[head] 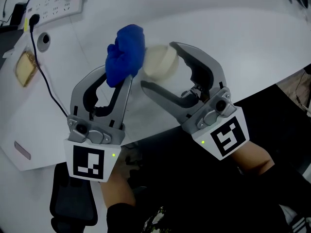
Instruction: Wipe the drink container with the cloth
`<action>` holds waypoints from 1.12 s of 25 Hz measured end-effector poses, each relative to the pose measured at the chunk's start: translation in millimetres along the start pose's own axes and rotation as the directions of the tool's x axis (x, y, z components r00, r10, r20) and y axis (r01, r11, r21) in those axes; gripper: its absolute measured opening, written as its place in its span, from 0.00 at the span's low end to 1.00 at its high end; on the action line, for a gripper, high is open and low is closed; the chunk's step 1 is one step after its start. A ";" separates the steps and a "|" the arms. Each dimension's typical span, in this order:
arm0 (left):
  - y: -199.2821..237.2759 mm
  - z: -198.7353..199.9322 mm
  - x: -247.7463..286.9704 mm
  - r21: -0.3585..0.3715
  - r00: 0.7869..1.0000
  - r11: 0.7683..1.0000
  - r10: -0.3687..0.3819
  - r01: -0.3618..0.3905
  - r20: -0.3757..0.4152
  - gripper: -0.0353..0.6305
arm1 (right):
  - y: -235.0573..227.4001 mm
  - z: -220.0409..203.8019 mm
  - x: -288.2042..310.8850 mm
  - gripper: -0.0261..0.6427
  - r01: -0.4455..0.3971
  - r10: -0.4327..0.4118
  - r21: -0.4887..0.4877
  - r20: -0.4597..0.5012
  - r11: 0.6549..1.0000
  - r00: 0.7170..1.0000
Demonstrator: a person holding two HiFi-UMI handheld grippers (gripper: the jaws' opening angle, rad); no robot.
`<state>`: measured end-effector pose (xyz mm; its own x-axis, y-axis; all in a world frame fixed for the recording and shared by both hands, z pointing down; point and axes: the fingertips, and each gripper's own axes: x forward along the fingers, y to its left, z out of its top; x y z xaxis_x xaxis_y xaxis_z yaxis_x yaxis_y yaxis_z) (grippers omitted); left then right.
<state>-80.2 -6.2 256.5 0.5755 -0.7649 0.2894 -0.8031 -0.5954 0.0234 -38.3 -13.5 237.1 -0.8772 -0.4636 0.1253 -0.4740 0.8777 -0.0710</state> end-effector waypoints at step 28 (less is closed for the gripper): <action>-43.6 -115.0 30.0 -0.248 0.928 0.966 -0.158 0.074 -0.338 0.15 | -0.7 -11.2 -2.9 0.43 -0.365 0.364 -0.057 -0.037 0.929 0.931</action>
<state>-45.6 25.1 374.2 0.6087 -0.5328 0.5879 -0.7714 -0.5708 0.2813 -34.5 -11.4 247.9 -0.9859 -0.1078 0.1277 -0.1157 0.9917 -0.0558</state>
